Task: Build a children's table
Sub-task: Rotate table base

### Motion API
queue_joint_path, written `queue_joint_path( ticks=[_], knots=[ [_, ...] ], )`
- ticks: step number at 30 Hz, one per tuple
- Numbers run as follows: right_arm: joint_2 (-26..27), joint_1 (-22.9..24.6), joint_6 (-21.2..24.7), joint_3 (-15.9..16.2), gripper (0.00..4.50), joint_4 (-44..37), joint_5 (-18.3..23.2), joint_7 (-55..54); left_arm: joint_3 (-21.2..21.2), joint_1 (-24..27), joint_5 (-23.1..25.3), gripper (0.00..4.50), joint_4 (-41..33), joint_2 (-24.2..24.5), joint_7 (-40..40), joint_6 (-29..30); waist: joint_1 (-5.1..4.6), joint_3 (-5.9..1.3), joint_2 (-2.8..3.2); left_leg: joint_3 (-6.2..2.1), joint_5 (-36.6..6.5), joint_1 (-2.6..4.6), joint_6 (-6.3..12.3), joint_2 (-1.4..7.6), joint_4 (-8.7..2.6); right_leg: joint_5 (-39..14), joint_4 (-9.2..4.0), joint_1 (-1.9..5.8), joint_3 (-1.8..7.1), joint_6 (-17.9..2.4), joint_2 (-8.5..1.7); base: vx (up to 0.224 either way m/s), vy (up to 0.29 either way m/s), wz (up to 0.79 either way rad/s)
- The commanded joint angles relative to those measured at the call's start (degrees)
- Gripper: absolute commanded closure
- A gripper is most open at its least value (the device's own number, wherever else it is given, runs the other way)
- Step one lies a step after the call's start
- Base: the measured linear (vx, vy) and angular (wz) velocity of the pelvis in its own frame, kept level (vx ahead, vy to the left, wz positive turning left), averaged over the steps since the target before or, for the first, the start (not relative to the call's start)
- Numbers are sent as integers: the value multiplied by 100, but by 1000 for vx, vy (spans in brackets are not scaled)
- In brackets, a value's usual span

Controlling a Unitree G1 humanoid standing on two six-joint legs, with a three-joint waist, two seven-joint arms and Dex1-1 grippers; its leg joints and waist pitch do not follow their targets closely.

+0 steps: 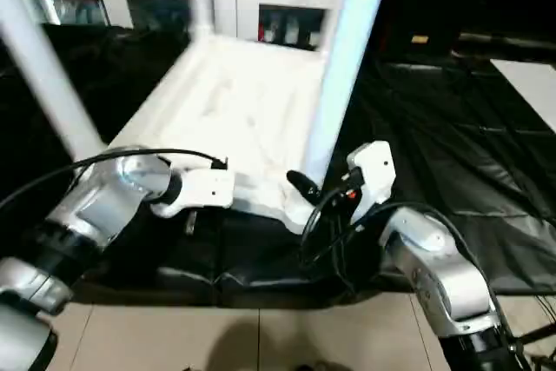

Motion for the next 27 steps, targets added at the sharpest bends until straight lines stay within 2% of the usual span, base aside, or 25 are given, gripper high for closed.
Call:
queue_joint_path(
  ticks=[1,3,5,6,7,8,9,10,11,12,13,14,16,17,18,20,24,27],
  knots=[
    [-109,-139,-82,-448,61,154,-17,-133,-210,332,-108,13,-61,214,-582,342,83,-415,120,-53,-1387,-1,-163,160,-450,-1480,-375,271,245,-1272,-333,0,0,0],
    [-111,-138,-83,-457,61,159,-2,-130,-168,355,-126,13,-126,215,-569,391,69,-408,103,-45,-1434,5,-150,158,-448,-1538,-390,257,249,-1260,-323,0,0,0],
    [-97,-141,-104,-435,61,196,4,-134,-2,356,-129,13,-87,111,-287,310,73,-408,114,-46,-1440,10,-147,156,-446,-1591,-395,249,248,-1240,-322,0,0,0],
    [-93,-142,-107,-425,61,204,9,-132,47,344,-110,13,-49,64,-176,331,88,-412,106,-36,-1443,33,-140,156,-437,-1607,-404,233,249,-1234,-320,0,0,0],
    [-83,-145,-103,-406,61,209,15,-125,129,310,-56,13,64,-28,91,285,92,-414,111,-31,-1437,41,-140,157,-433,-1572,-399,226,250,-1240,-314,0,0,0],
    [-77,-148,-99,-398,61,209,18,-122,167,292,-27,13,125,-72,227,244,108,-423,82,-28,-1349,25,-125,150,-428,-1460,-380,243,248,-1239,-303,0,0,0],
    [-57,-156,-86,-372,61,209,22,-114,291,231,62,13,327,-219,692,66,123,-430,87,-15,-1308,36,-100,146,-418,-1371,-387,229,249,-1232,-293,0,0,0],
    [-56,-157,-85,-371,61,209,22,-114,298,228,66,13,335,-227,724,57,140,-437,84,-20,-1276,33,-92,144,-416,-1347,-384,243,249,-1235,-309,0,0,0],
    [-41,-156,-70,-359,61,196,28,-113,404,190,36,13,446,-347,1000,-103,148,-430,68,-28,-1245,5,-80,150,-428,-1360,-386,254,243,-1217,-305,0,0,0],
    [-13,-154,-40,-354,61,176,53,-118,535,161,-65,13,528,-479,1176,-141,184,-431,79,-29,-1306,31,-91,155,-425,-1468,-396,239,243,-1181,-318,0,0,0],
    [-6,-152,-33,-354,61,171,58,-119,564,160,-91,13,537,-506,1208,-167,193,-430,76,-25,-1310,27,-92,154,-426,-1494,-401,237,245,-1167,-315,0,0,0],
    [53,-134,22,-345,61,117,104,-134,822,153,-313,13,599,-743,1477,-285,222,-433,56,-25,-1304,24,-97,158,-428,-1531,-405,235,244,-1140,-318,0,0,0],
    [80,-127,38,-342,61,100,110,-134,923,165,-402,13,590,-834,1549,-264,271,-445,53,-28,-1283,36,-120,167,-435,-1448,-391,220,240,-1142,-318,0,0,0],
    [100,-115,50,-324,61,82,107,-131,1025,202,-536,13,545,-937,1572,-235,262,-447,5,-20,-1252,22,-112,167,-437,-1406,-388,231,237,-1135,-312,0,0,0],
    [120,-104,52,-297,61,79,92,-124,1129,250,-694,13,490,-1059,1587,-116,283,-451,29,-25,-1189,15,-115,164,-437,-1344,-368,240,236,-1135,-323,0,0,0],
    [135,-105,36,-257,61,101,62,-107,1189,373,-930,13,355,-1233,1514,-51,285,-453,1,-23,-1137,-2,-96,164,-434,-1297,-369,251,235,-1151,-336,0,0,0],
    [110,-139,30,-265,61,90,72,-53,1182,499,-1204,13,219,-1518,1427,-11,285,-465,-16,-17,-1074,-17,-48,156,-426,-1266,-374,262,237,-1094,-329,0,0,0],
    [8,-60,93,-349,61,-99,179,83,1172,616,-1466,13,4,-1718,1236,138,278,-459,-6,-20,-1090,-18,-28,167,-428,-1261,-384,267,237,-1091,-329,0,0,0]
  ],
)
